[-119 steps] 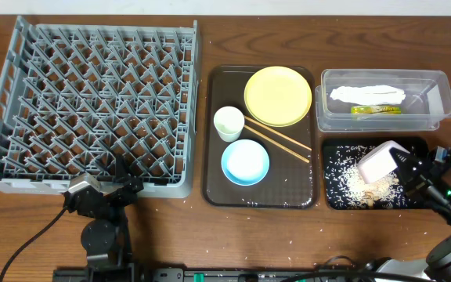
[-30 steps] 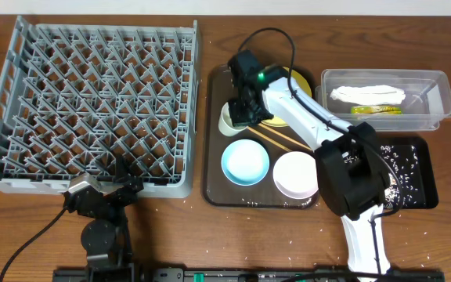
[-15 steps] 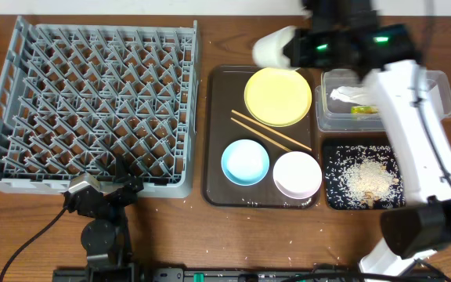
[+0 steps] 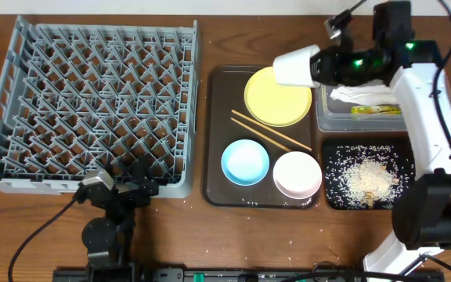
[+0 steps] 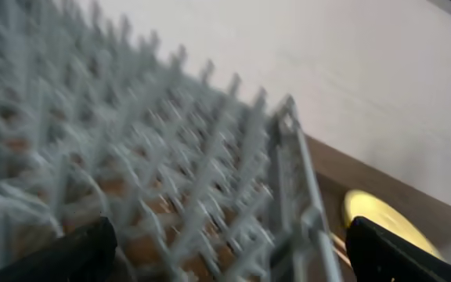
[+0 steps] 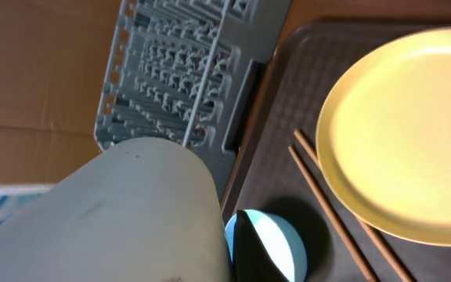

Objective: Sort waste into correct bins and load items into the dishwasher
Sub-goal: 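Move the cup toward the left gripper over the rack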

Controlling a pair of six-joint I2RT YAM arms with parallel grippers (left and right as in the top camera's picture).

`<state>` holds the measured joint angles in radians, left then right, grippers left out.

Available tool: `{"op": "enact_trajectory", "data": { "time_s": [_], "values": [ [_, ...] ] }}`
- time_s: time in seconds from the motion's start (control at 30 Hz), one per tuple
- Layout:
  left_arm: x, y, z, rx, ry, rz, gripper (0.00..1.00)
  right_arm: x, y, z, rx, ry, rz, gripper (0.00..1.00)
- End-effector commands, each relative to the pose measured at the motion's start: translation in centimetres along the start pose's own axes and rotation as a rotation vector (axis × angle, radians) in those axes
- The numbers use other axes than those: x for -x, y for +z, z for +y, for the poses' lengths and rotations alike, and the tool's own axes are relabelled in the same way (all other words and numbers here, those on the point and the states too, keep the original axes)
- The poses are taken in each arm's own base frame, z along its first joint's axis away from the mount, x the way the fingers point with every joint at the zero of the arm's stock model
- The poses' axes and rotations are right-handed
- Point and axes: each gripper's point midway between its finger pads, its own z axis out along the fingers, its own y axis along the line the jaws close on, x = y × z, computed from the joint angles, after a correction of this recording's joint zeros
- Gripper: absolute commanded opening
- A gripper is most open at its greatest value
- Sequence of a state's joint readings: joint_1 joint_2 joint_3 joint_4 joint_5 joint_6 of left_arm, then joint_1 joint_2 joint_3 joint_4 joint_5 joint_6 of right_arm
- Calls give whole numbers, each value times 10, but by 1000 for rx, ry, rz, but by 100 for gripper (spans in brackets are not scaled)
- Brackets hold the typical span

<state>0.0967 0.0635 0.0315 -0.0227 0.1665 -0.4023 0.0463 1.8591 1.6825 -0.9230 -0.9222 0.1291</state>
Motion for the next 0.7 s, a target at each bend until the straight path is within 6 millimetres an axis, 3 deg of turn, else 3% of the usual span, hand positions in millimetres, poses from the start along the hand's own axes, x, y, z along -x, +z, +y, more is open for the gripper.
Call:
{"op": "enact_trajectory", "data": {
  "time_s": [0.0, 0.1, 0.23, 0.27, 0.4, 0.53, 0.67],
  "values": [
    [10, 0, -32, -110, -94, 88, 94, -12, 18, 12, 72, -36, 46, 1],
    [34, 9, -52, -136, -104, 157, 94, -15, 26, 19, 77, -57, 60, 1],
    [58, 37, -85, -206, -123, 310, 94, -17, 32, 25, 80, -75, 69, 1],
    [63, 53, -103, -265, -148, 398, 94, -17, 32, 25, 79, -77, 71, 1],
    [69, 77, -147, -497, -241, 579, 94, -17, 33, 26, 81, -82, 71, 1],
    [66, 94, -168, -595, -565, 771, 94, -17, 39, 26, 63, -91, 68, 1],
    [42, 96, -166, -455, -1001, 1046, 94, -14, 53, 35, 81, -95, 55, 1]
  ]
}}
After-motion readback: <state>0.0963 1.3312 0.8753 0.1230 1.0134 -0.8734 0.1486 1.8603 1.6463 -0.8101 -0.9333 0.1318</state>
